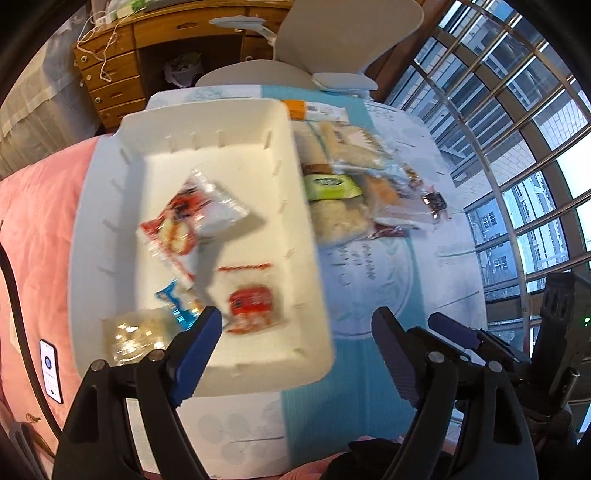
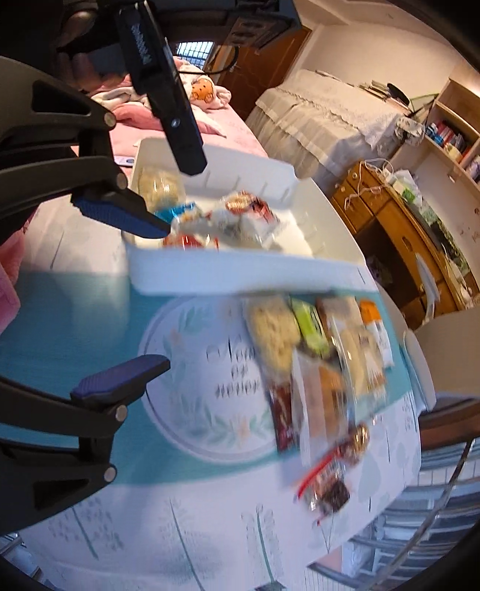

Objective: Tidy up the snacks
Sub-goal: 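Move both tools back toward the remaining snacks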

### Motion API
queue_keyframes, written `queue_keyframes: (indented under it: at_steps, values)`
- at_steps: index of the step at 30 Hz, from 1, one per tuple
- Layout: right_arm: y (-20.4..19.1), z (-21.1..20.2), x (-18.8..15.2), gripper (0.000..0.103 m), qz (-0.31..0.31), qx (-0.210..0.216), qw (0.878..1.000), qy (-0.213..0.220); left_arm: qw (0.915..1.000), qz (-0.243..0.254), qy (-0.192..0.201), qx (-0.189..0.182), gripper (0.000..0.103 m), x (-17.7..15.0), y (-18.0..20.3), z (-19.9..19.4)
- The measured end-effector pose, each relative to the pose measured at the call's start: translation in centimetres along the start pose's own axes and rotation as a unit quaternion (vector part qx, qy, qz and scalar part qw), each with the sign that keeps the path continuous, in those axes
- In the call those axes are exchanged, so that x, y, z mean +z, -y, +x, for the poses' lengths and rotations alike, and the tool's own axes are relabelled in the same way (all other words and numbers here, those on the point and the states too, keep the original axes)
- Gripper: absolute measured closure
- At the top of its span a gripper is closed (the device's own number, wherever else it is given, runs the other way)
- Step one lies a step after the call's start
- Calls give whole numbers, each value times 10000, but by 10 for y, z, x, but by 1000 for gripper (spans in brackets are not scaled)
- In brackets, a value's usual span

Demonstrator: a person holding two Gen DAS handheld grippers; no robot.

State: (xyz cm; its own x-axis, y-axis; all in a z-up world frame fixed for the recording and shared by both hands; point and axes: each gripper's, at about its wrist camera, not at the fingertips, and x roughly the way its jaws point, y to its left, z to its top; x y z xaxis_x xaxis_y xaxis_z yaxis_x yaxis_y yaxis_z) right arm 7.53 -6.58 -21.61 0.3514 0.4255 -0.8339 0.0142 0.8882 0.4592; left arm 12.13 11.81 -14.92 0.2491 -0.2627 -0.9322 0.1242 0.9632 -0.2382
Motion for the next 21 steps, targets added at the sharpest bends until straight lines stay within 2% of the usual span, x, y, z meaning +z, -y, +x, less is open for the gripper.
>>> queue_keyframes:
  at_steps: [12,18,21]
  values:
    - [104,-23,43,37,1024,41,9945,202,9999,84,-74,-15,20,46,74,24]
    - [143,-21,63,37,1235,-46,9920,236,9991,27,-414,84,20,75,101,59]
    - [160,-17,76,37,1173,-197,9926,255,9979,50,-584,281,20,87,113,78]
